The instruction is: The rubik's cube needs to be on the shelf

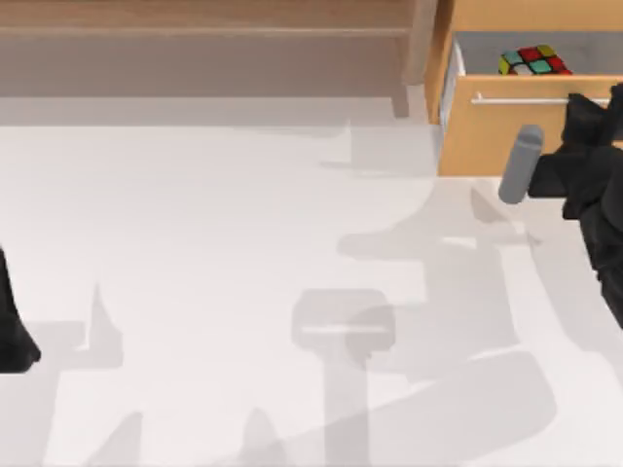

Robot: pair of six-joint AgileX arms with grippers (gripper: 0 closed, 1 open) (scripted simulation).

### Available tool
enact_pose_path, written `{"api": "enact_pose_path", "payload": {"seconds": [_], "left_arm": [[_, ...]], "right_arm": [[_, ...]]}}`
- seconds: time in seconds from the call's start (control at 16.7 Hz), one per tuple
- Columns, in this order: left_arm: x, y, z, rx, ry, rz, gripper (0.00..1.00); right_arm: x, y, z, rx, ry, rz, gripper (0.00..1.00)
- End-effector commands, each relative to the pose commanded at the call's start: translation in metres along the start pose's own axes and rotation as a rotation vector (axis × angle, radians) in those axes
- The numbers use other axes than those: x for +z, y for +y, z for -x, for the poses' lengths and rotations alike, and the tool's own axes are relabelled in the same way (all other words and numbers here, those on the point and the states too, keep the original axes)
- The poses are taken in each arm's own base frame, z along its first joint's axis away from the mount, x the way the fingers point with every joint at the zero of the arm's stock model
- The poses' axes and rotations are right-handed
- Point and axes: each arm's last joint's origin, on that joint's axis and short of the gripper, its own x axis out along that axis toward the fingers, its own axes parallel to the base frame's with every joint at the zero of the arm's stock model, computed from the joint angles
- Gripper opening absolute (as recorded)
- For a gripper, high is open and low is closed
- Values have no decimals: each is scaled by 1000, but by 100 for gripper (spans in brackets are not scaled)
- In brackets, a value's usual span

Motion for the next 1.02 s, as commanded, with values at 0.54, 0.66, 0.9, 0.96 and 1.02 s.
{"api": "enact_pose_path", "payload": {"seconds": [0.54,0.66,0.9,0.96,1.02], "left_arm": [[0,0,0,0,0,0,100],[0,0,0,0,0,0,100],[0,0,0,0,0,0,100],[0,0,0,0,0,0,100],[0,0,0,0,0,0,100]], "right_arm": [[-1,0,46,0,0,-2,0],[-1,0,46,0,0,-1,0],[0,2,70,3,0,3,0],[0,2,79,3,0,3,0],[0,2,88,4,0,3,0]]}}
